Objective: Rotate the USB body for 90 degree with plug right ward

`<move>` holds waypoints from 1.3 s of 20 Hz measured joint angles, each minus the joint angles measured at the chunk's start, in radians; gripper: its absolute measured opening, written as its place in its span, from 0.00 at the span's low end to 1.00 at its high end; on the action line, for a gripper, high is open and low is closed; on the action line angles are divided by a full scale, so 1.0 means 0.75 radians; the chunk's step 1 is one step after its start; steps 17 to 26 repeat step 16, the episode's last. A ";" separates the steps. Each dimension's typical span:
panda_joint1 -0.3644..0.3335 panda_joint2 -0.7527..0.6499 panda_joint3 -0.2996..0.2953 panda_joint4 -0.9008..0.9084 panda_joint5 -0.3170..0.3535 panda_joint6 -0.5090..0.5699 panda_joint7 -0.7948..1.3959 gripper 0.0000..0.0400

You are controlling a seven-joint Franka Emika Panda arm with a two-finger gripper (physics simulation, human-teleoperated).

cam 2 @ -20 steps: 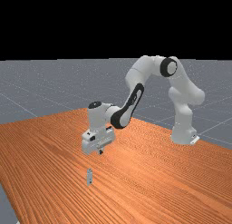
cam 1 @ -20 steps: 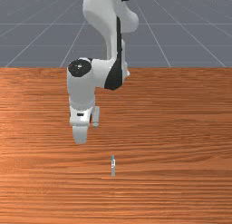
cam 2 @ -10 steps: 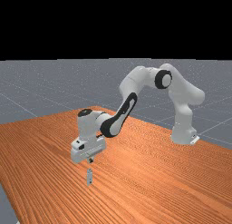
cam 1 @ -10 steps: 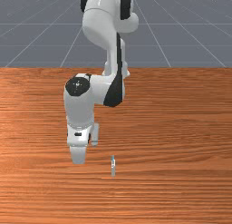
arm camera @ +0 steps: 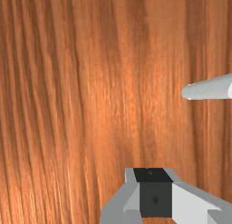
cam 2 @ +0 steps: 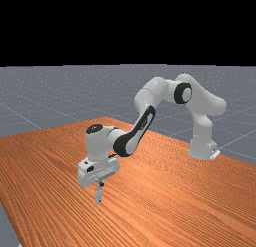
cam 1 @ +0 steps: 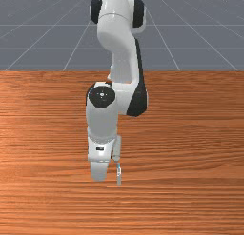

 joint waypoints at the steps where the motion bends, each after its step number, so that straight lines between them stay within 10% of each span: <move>1: 0.016 -0.003 0.003 -0.005 0.000 0.001 0.016 0.00; 26: 0.146 -0.003 0.021 -0.003 -0.012 -0.007 0.141 0.00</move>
